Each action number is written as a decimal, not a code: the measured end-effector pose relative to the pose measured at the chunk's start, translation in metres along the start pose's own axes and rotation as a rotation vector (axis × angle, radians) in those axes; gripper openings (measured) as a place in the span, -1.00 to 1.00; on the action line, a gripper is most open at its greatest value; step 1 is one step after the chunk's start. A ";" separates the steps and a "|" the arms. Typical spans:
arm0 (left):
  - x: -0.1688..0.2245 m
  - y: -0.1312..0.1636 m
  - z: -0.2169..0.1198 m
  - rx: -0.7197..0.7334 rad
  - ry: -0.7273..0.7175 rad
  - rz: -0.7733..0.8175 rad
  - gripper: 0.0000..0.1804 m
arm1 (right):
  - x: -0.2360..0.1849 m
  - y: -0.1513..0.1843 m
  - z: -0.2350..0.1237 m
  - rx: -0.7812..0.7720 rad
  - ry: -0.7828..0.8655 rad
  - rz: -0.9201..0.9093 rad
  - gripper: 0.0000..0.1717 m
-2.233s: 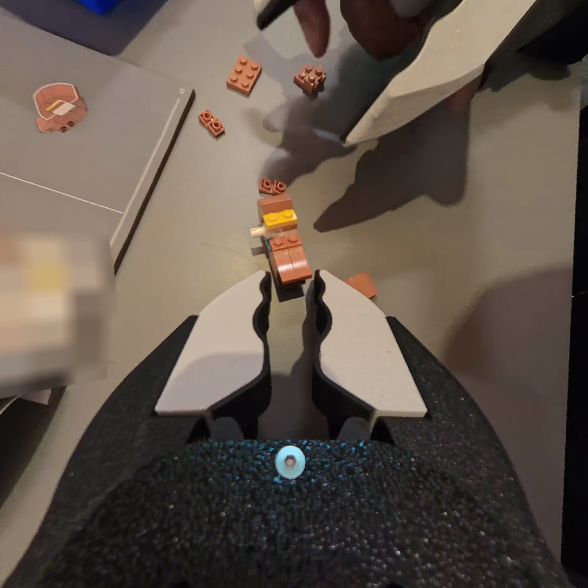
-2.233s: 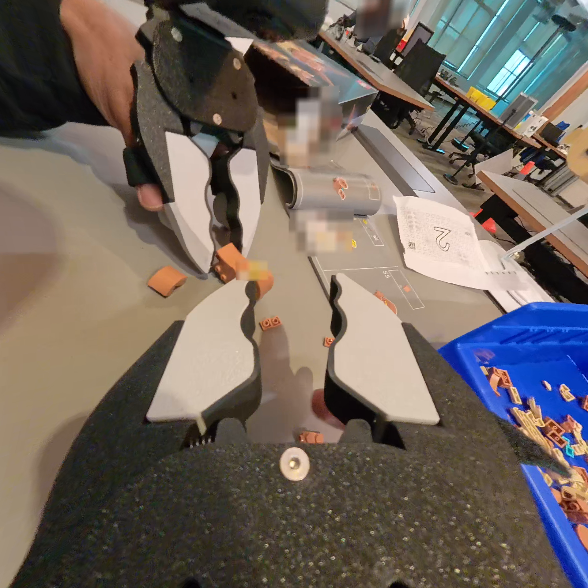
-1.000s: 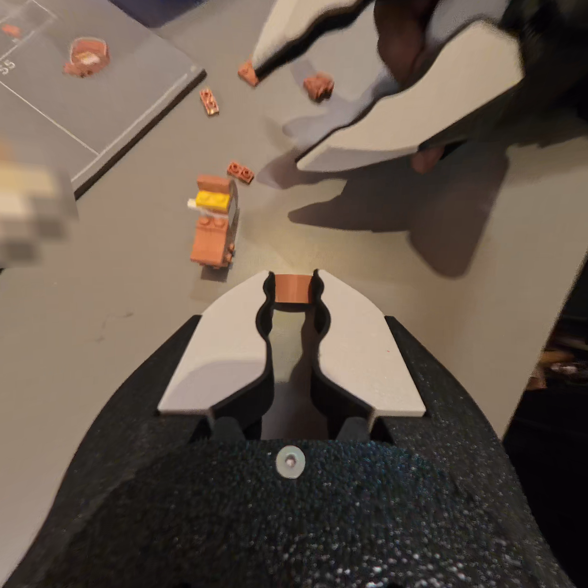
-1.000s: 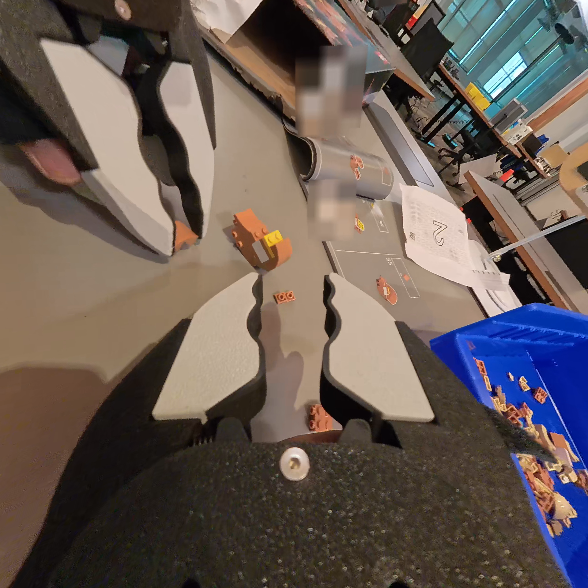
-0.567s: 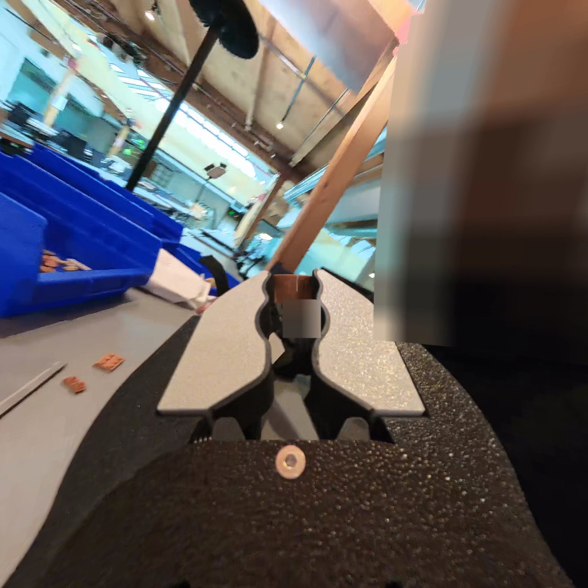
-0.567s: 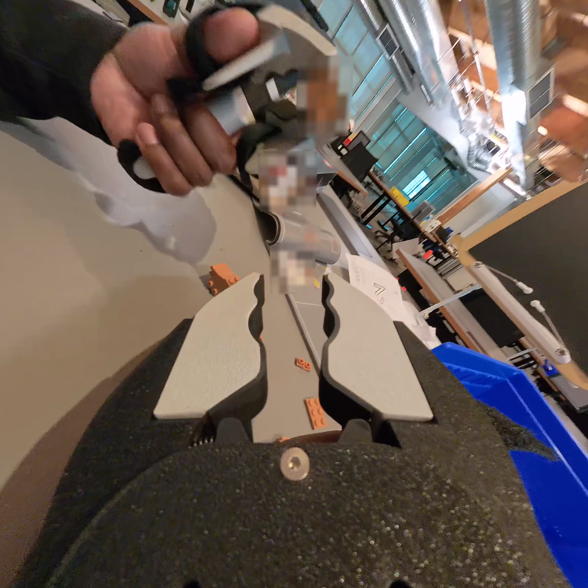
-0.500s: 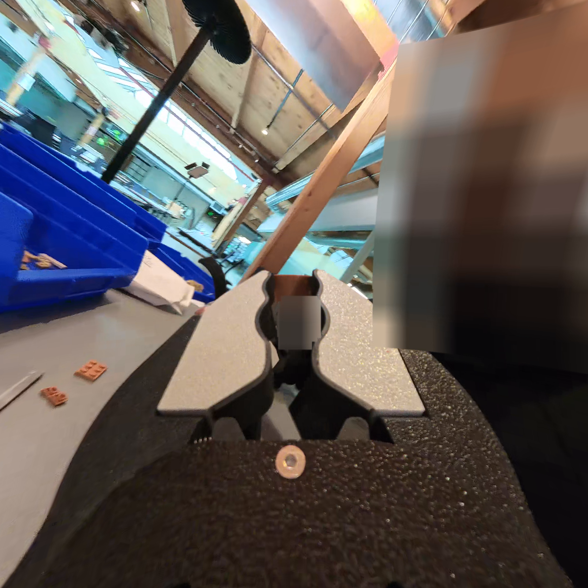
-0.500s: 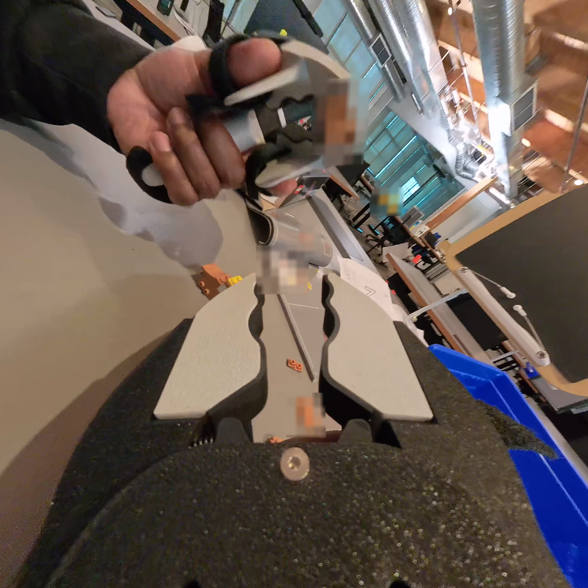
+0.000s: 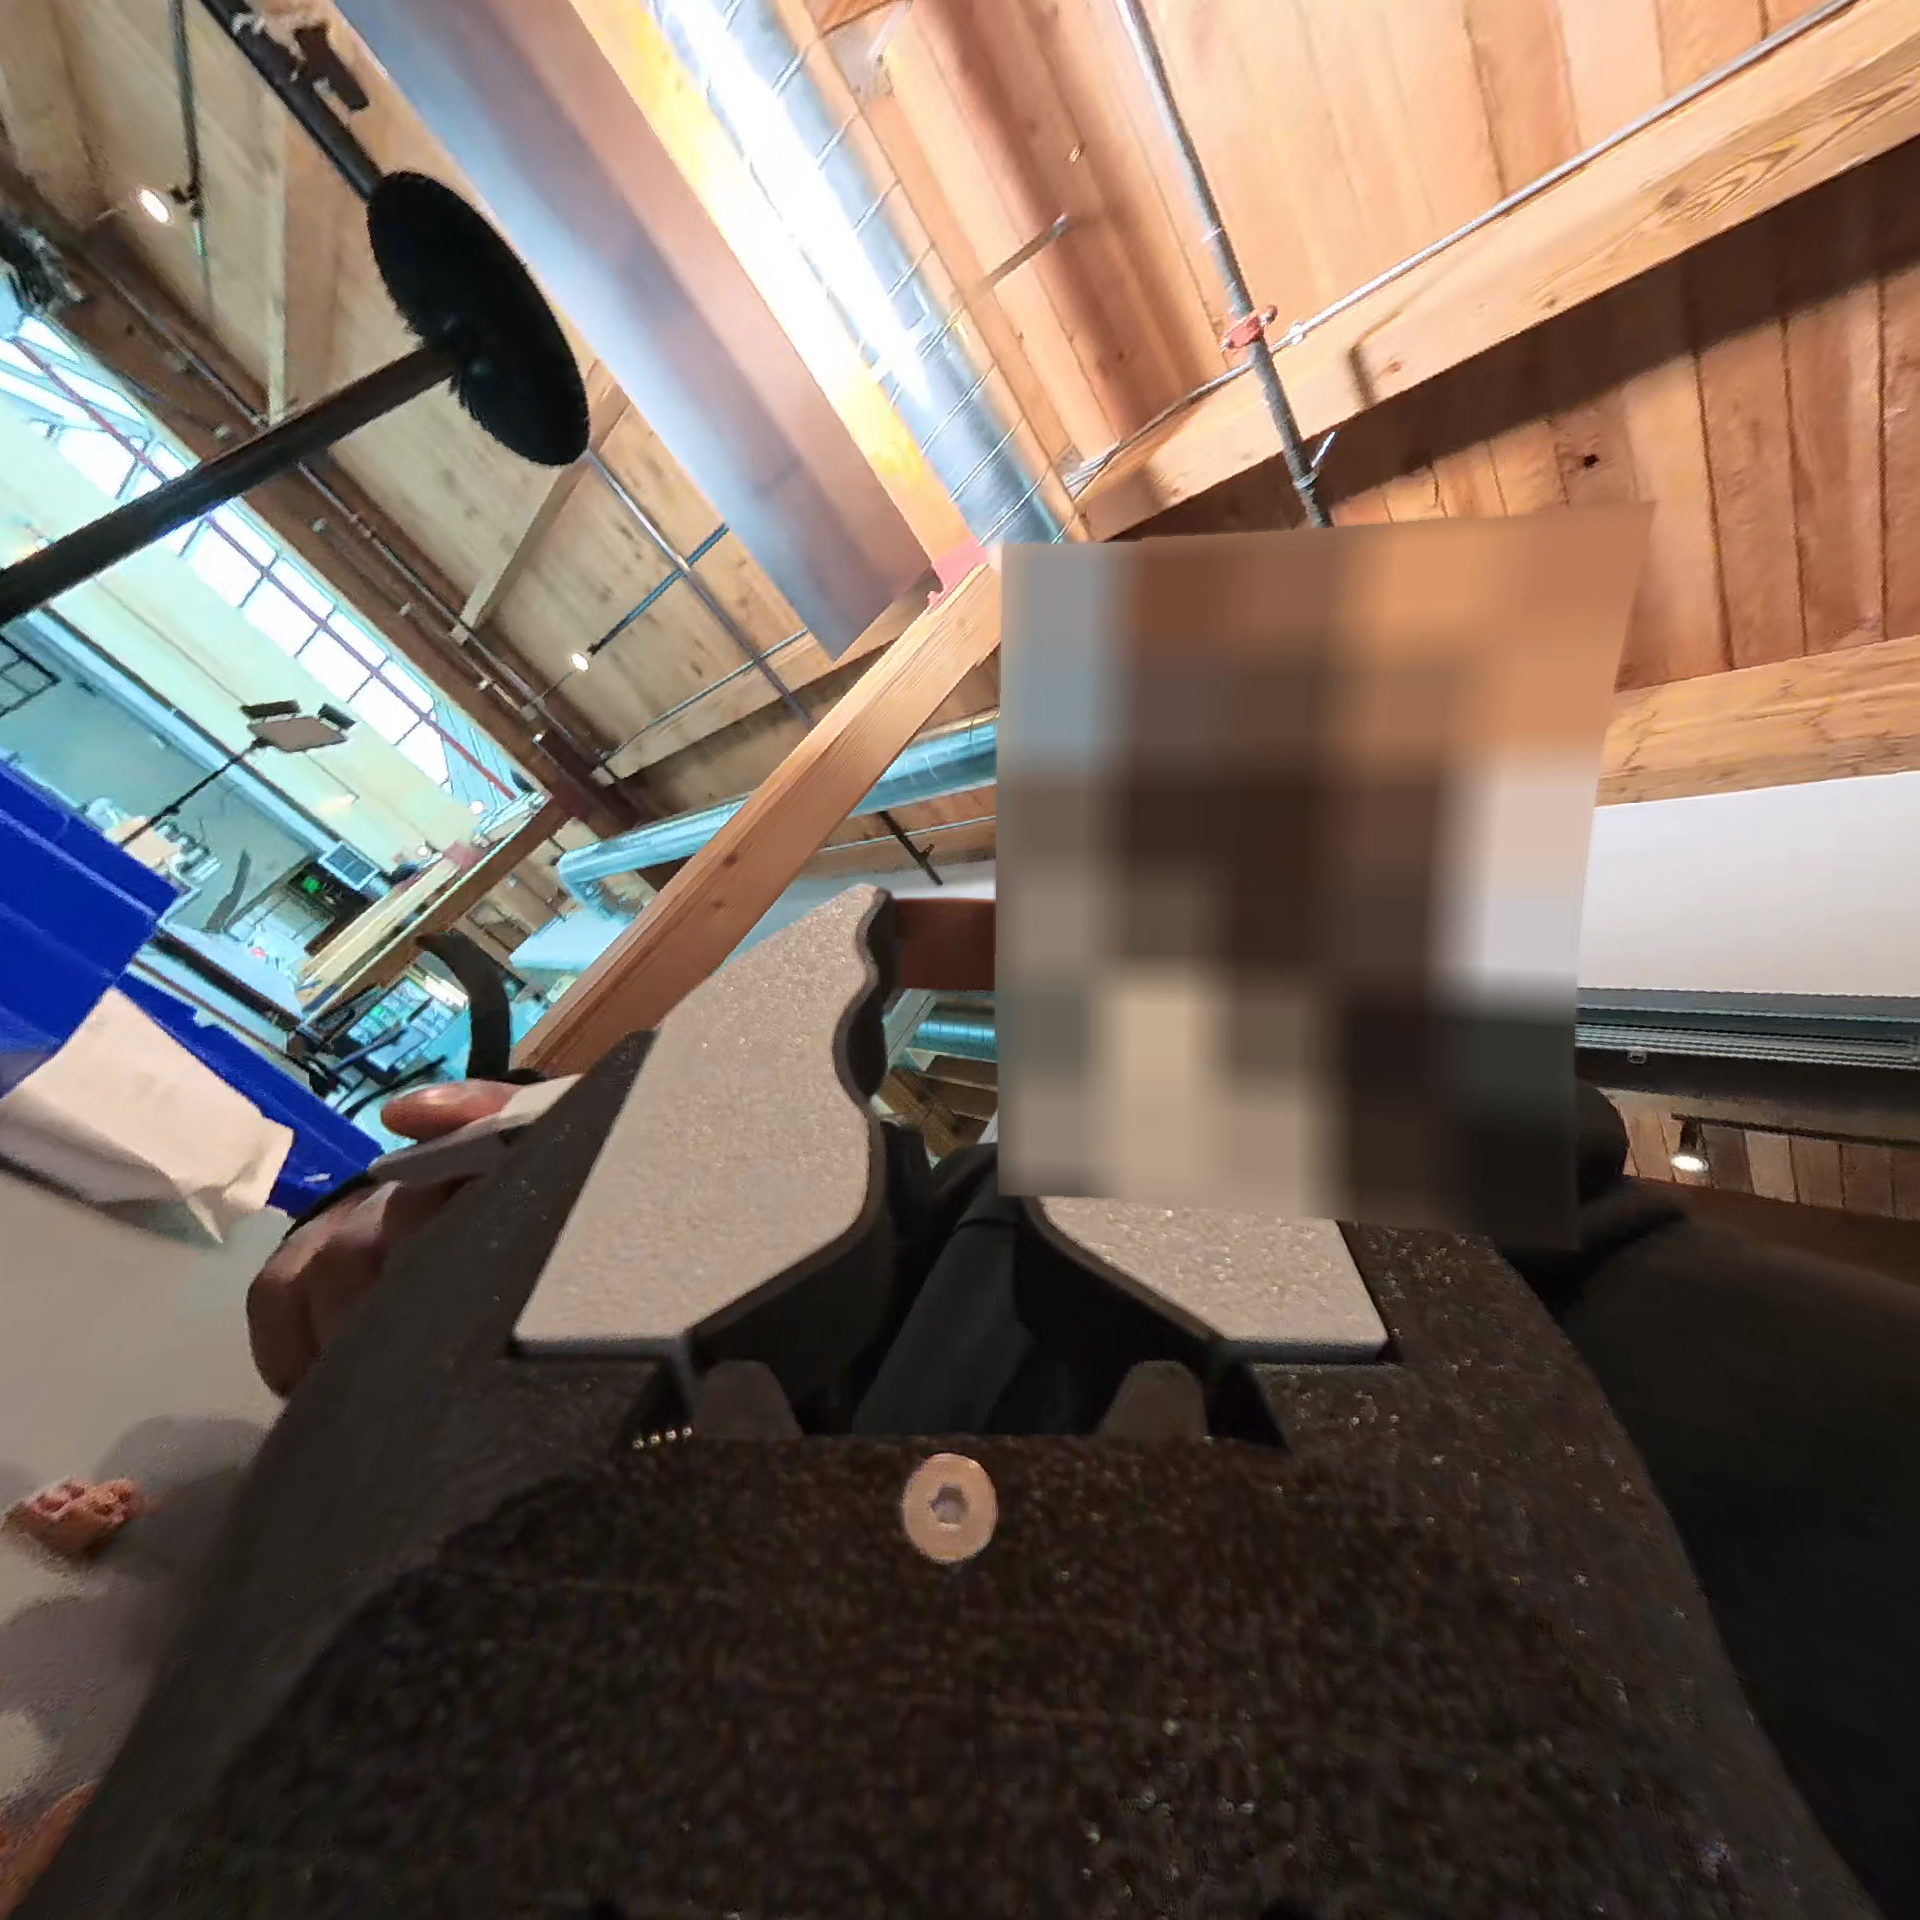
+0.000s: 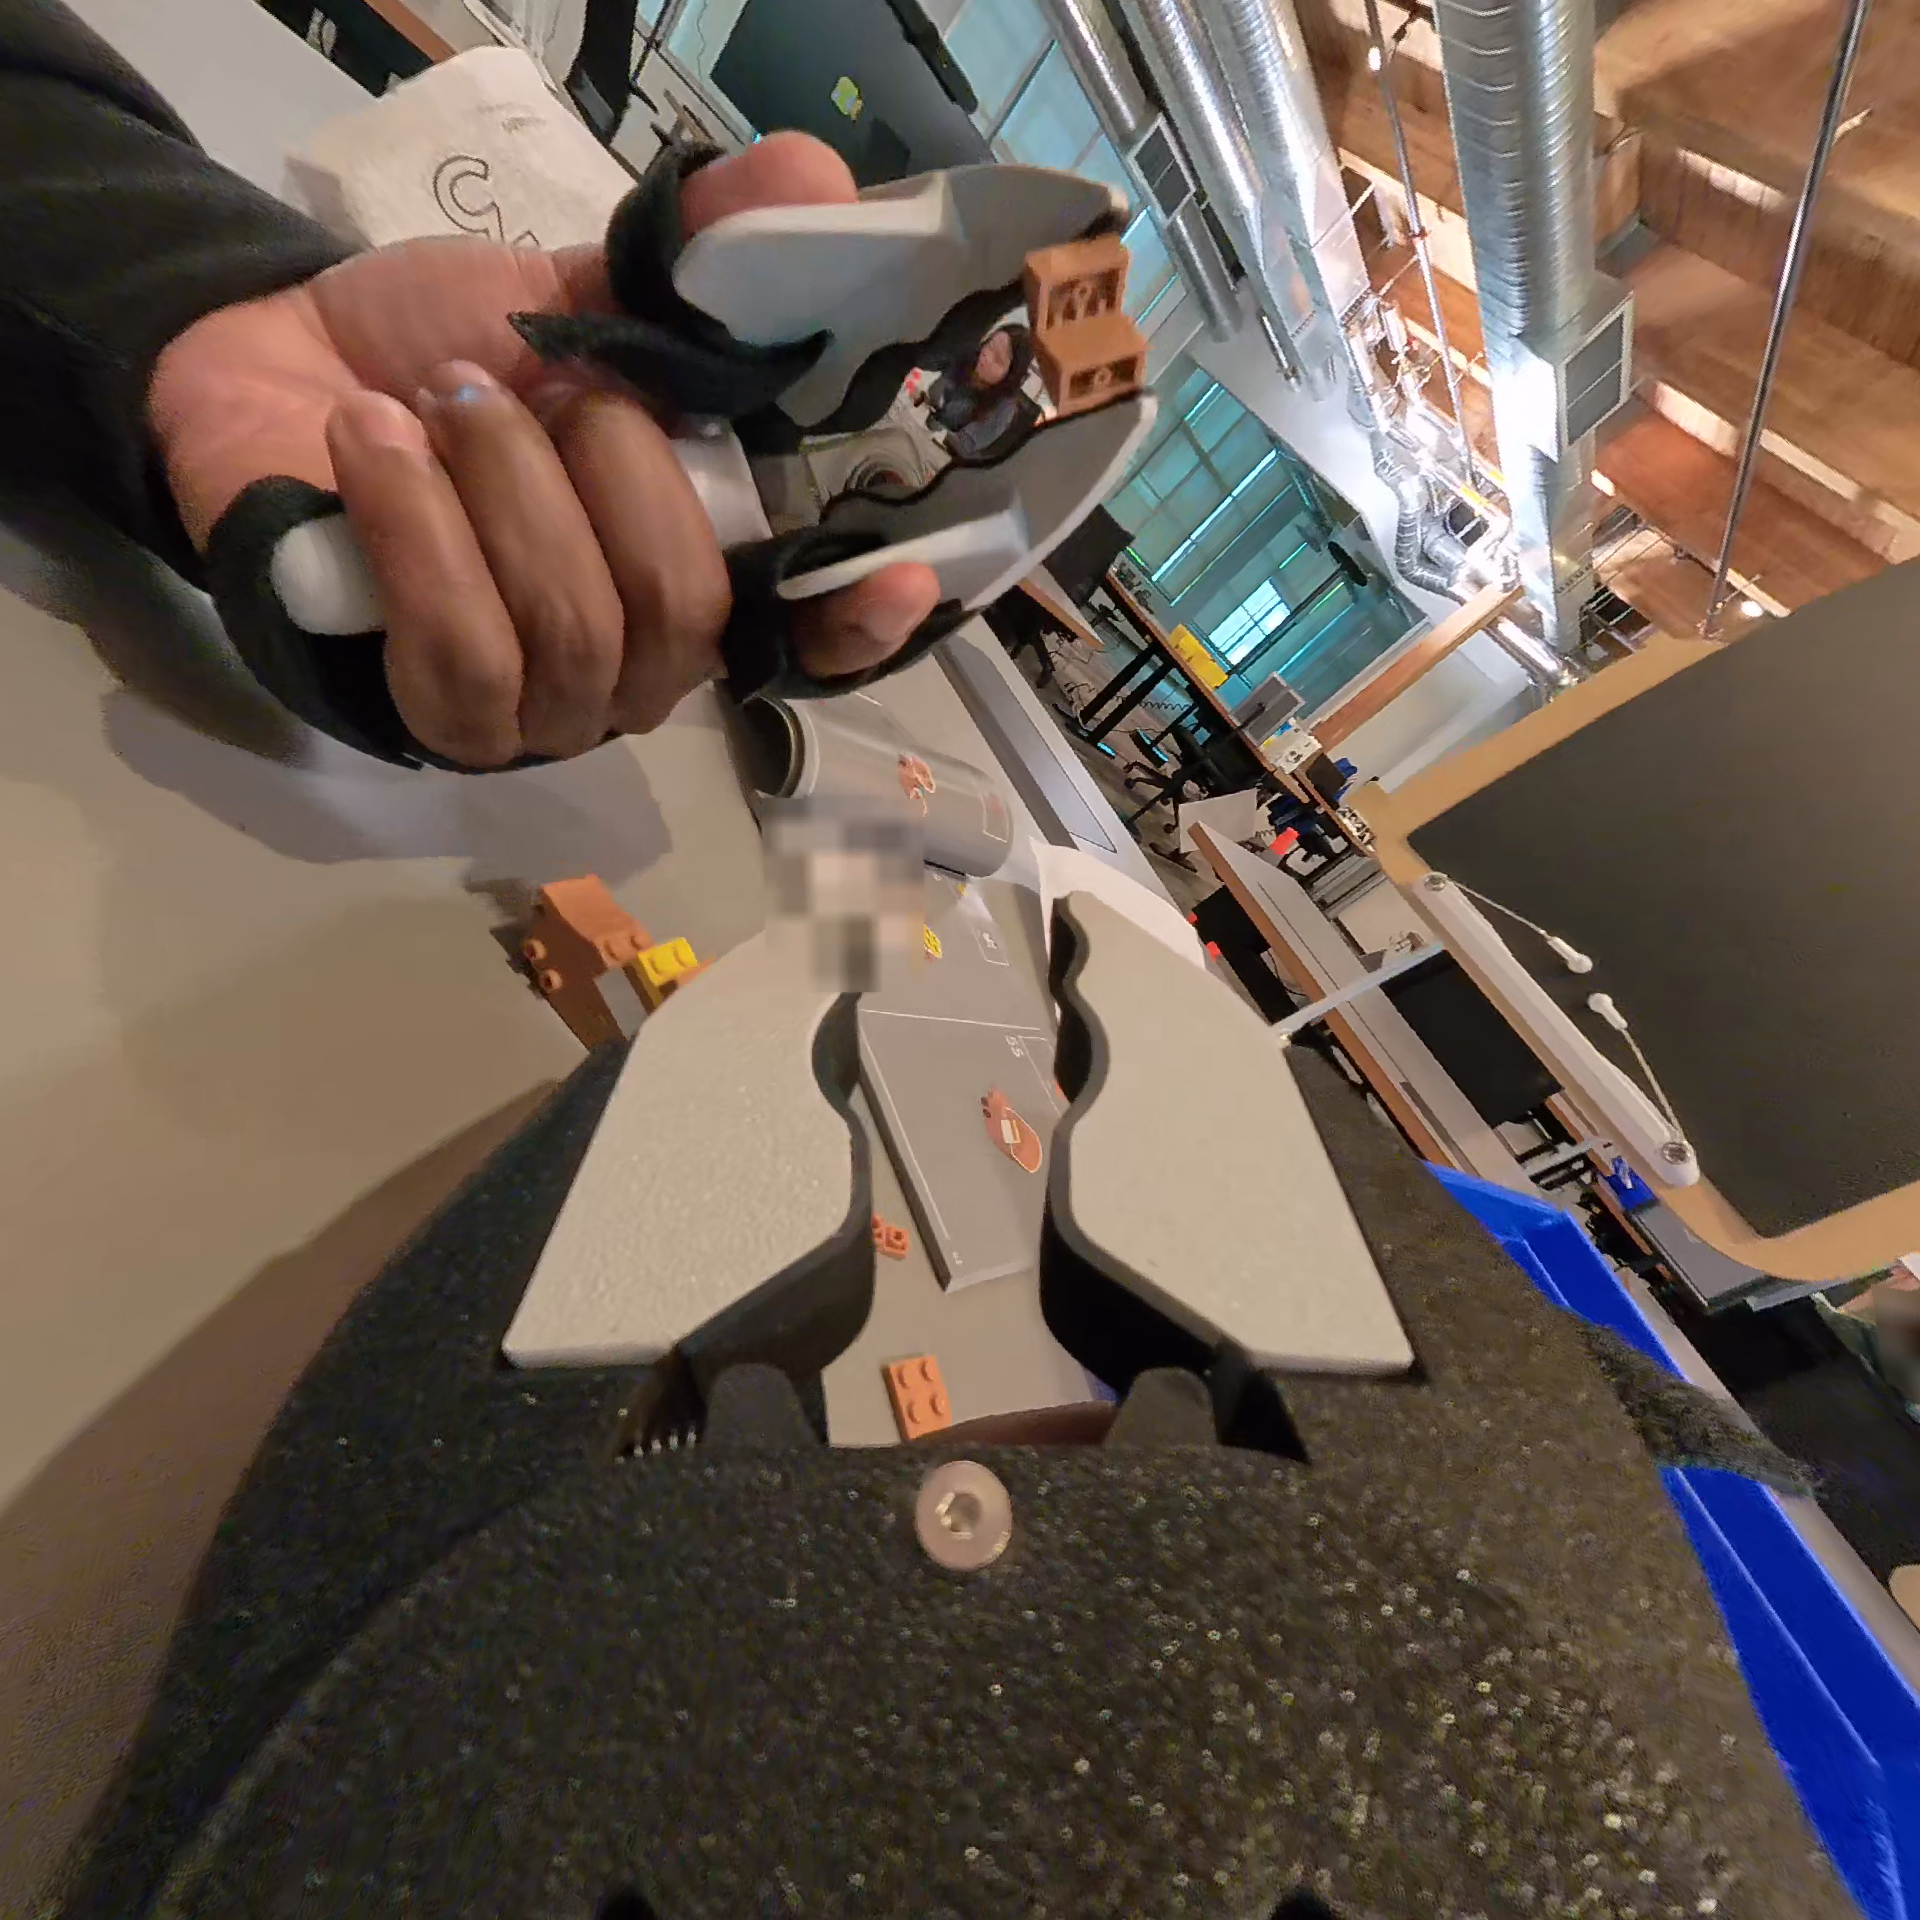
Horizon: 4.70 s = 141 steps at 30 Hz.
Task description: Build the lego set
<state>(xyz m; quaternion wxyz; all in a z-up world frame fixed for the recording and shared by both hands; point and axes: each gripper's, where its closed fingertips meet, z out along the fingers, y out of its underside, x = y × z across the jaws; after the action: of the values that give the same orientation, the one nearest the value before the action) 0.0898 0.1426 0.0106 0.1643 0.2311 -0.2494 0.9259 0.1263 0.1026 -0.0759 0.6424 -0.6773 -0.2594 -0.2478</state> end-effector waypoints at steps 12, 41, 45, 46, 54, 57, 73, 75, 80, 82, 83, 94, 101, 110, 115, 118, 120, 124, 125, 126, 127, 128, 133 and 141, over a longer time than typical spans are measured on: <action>-0.037 0.005 -0.011 -0.124 -0.422 0.197 -0.76 | 0.005 -0.029 0.015 0.094 0.079 -0.202 -0.59; -0.051 0.035 -0.018 -0.517 -0.584 0.542 -0.68 | 0.008 -0.049 0.000 0.350 -0.307 0.590 -0.80; -0.046 0.045 -0.013 -0.535 -0.515 0.509 -0.71 | 0.018 -0.051 -0.008 0.451 -0.427 0.895 -0.81; -0.047 0.048 -0.013 -0.546 -0.508 0.511 -0.72 | 0.019 -0.050 -0.007 0.456 -0.438 0.939 -0.81; -0.053 0.061 -0.013 -0.633 -0.539 0.636 -0.74 | 0.008 -0.047 -0.003 0.426 -0.491 0.998 -0.81; -0.054 0.063 -0.014 -0.654 -0.549 0.675 -0.82 | 0.004 -0.046 -0.001 0.409 -0.491 0.977 -0.81; -0.074 0.045 -0.104 -0.990 -0.858 0.695 -0.82 | -0.059 0.036 0.024 -0.256 -0.608 0.481 -0.43; -0.072 0.049 -0.106 -1.013 -0.853 0.665 -0.83 | -0.061 0.043 0.026 -0.299 -0.623 0.448 -0.45; -0.072 0.057 -0.113 -1.077 -0.871 0.638 -0.83 | -0.068 0.050 0.027 -0.362 -0.668 0.360 -0.53; -0.072 0.061 -0.111 -1.081 -0.863 0.625 -0.82 | -0.071 0.051 0.027 -0.381 -0.671 0.339 -0.59; -0.072 0.062 -0.111 -1.085 -0.866 0.623 -0.82 | -0.072 0.050 0.027 -0.385 -0.676 0.340 -0.64; -0.075 0.065 -0.113 -1.094 -0.879 0.620 -0.83 | -0.087 0.035 0.029 -0.373 -0.691 0.406 -0.76; -0.074 0.065 -0.107 -1.080 -0.857 0.663 -0.83 | -0.073 0.038 0.031 -0.390 -0.574 0.562 -0.76; -0.077 0.070 -0.105 -1.136 -0.861 0.749 -0.83 | -0.069 0.034 0.028 -0.361 -0.528 0.586 -0.77; -0.078 0.070 -0.109 -1.152 -0.870 0.739 -0.82 | -0.071 0.032 0.028 -0.346 -0.527 0.552 -0.77; -0.078 0.072 -0.110 -1.169 -0.864 0.736 -0.83 | -0.070 0.031 0.029 -0.340 -0.525 0.554 -0.77; -0.078 0.073 -0.110 -1.176 -0.864 0.738 -0.82 | -0.070 0.030 0.029 -0.332 -0.527 0.553 -0.78; -0.078 0.073 -0.111 -1.181 -0.864 0.743 -0.83 | -0.070 0.030 0.028 -0.324 -0.533 0.544 -0.78; -0.078 0.073 -0.111 -1.184 -0.864 0.745 -0.82 | -0.071 0.029 0.028 -0.321 -0.535 0.539 -0.78; -0.078 0.073 -0.111 -1.188 -0.863 0.747 -0.82 | -0.071 0.029 0.028 -0.318 -0.539 0.535 -0.78; -0.077 0.074 -0.111 -1.192 -0.860 0.749 -0.82 | -0.072 0.028 0.028 -0.315 -0.542 0.530 -0.78; -0.077 0.074 -0.111 -1.196 -0.858 0.750 -0.82 | -0.072 0.027 0.027 -0.310 -0.545 0.526 -0.78; -0.076 0.075 -0.111 -1.199 -0.848 0.737 -0.81 | -0.072 0.025 0.027 -0.290 -0.548 0.517 -0.78; -0.074 0.075 -0.109 -1.195 -0.842 0.741 -0.78 | -0.071 0.022 0.027 -0.266 -0.547 0.518 -0.79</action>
<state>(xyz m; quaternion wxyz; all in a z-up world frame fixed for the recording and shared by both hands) 0.0829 0.1254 -0.1400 -0.1642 0.3355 -0.8018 0.4666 0.0879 0.1266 -0.1413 0.4975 -0.8385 -0.2070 0.0805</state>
